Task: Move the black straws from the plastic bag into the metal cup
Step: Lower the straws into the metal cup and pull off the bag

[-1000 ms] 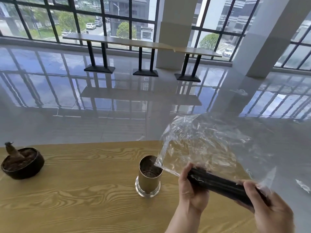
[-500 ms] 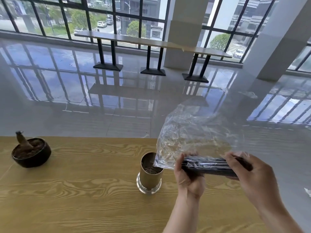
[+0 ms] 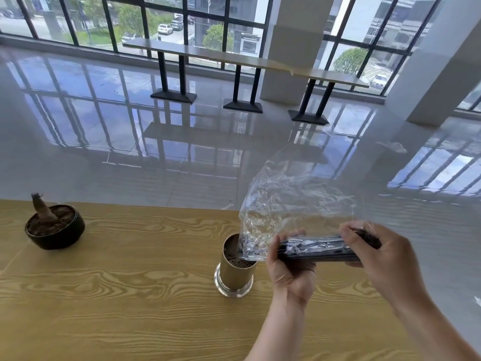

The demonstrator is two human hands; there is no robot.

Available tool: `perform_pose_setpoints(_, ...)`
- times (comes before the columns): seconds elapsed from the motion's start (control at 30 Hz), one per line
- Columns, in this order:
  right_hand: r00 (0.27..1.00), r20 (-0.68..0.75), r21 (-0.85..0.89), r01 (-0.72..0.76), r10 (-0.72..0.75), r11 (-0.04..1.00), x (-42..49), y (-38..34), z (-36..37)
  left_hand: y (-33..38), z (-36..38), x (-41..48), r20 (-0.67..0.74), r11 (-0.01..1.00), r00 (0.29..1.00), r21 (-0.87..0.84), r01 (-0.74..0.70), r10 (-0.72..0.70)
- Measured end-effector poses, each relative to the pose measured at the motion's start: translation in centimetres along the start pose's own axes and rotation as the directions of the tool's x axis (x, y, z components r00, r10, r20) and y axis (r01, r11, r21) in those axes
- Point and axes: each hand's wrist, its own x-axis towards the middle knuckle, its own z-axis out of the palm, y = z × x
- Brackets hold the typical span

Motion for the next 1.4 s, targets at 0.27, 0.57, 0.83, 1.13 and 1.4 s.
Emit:
perform_pose_setpoints(0.27,0.999,0.041,-0.044,-0.017,0.019,0.999,0.6,0.2,0.5,0.6,-1.0,-0.2,-0.041,1.000,0.999,-0.015,-0.005,0.004)
perform_pose_setpoints(0.57,0.998,0.066,-0.009,-0.007,0.008,1.000,1.1,-0.7,1.4,1.0,-0.9,-0.4,-0.118,0.998,0.991,0.028,-0.058,0.061)
perform_pose_setpoints(0.83,0.997,0.070,-0.066,-0.018,0.023,0.998,1.7,-0.6,2.5,2.2,-1.2,0.0,-0.139,0.998,0.988,0.034,-0.059,0.063)
perform_pose_setpoints(1.13,0.993,0.034,-0.386,0.120,-0.115,0.915,1.8,-2.4,2.4,2.2,-1.0,0.1,-0.193,0.996,0.980,0.089,-0.028,0.045)
perform_pose_setpoints(1.4,0.994,0.032,-0.345,0.113,-0.109,0.932,2.7,-3.2,2.4,2.4,-1.2,0.2,-0.164,0.996,0.985,0.074,-0.042,0.053)
